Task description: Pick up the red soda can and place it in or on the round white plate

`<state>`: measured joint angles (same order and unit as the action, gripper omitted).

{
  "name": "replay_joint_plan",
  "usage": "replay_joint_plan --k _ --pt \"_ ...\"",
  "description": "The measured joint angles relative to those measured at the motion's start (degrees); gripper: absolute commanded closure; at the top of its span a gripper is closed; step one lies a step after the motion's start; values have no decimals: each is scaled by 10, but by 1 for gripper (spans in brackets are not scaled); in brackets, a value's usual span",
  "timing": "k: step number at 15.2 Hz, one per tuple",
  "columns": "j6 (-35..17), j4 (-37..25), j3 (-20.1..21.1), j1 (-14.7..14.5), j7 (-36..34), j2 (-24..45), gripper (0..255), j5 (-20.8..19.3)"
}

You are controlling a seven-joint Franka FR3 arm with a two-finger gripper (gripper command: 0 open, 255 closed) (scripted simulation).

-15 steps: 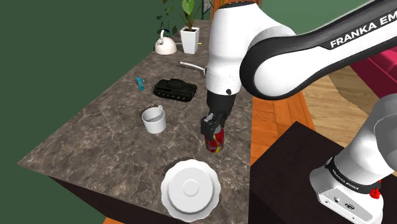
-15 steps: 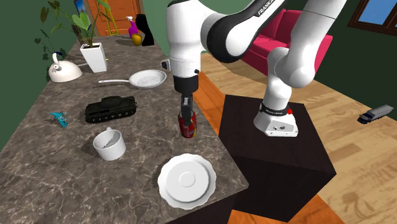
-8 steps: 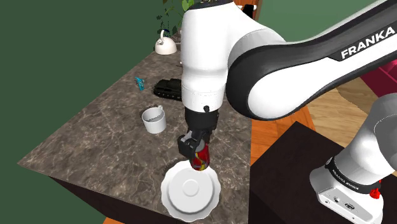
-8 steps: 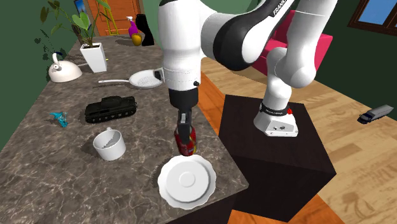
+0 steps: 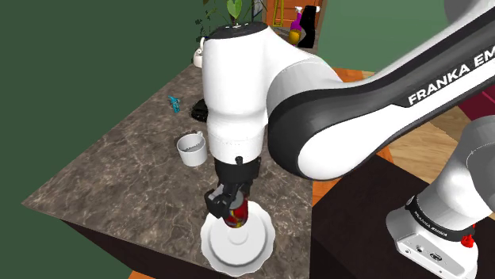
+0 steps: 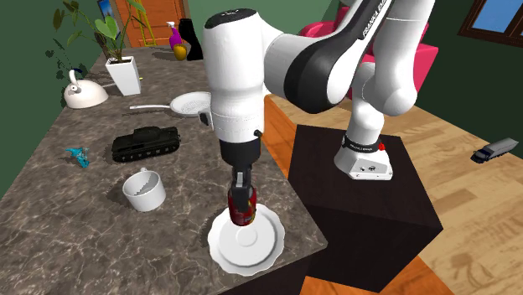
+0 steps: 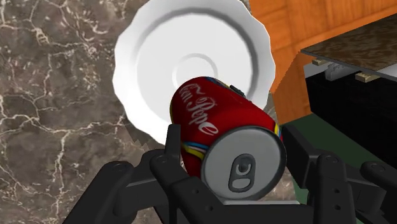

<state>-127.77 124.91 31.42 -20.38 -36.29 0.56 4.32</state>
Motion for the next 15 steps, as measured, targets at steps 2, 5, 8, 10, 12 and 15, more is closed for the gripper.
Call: replay_joint_plan --k 2,5,8,10,12,15 --pt "-17 11 0 0 -2 7 255 -4" --pt "-37 18 0 -1 -7 23 255 -14" --pt "-62 29 0 -3 -14 37 255 -23" --pt "-76 33 -1 -4 -19 50 255 -31" --pt "-92 38 -3 -6 -24 62 255 -40" --pt "-109 44 -4 -8 -30 74 255 -49"
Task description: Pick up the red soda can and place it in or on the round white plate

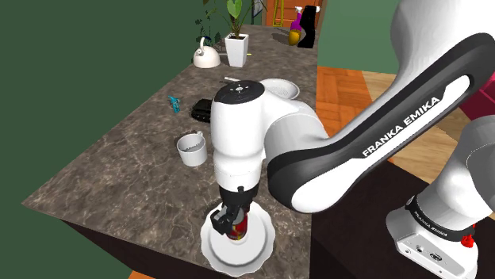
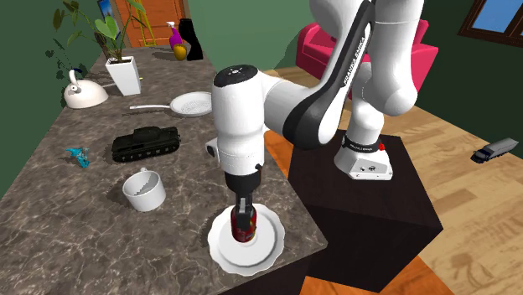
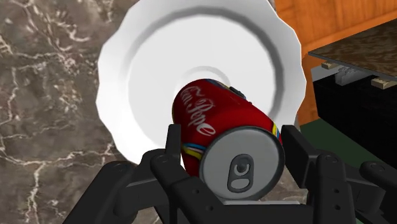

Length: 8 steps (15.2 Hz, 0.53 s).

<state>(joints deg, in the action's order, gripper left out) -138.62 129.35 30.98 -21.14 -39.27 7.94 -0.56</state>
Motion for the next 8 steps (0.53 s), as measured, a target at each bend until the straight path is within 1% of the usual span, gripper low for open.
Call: replay_joint_plan --k 5,6,8 --pt "-3 0 -1 -1 -1 3 255 -2" --pt "-3 0 -1 -1 -2 3 0 -2" --pt "-3 0 -1 -1 -2 3 0 -2"
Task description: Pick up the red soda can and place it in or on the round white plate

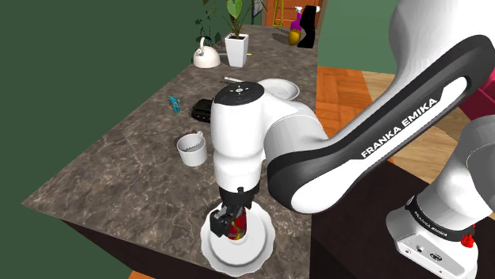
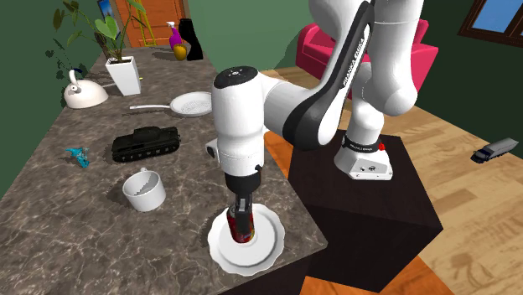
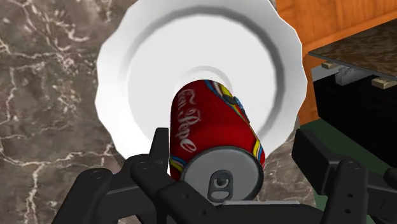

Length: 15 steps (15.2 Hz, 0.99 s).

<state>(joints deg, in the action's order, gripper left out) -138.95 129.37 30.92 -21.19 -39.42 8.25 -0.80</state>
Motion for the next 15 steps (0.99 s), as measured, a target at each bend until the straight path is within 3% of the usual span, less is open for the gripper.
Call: replay_joint_plan --k 4,9,15 --pt "0 0 0 0 0 0 0 0" --pt "58 -13 5 9 26 -52 0 37" --pt "70 -20 5 10 29 -57 0 40"
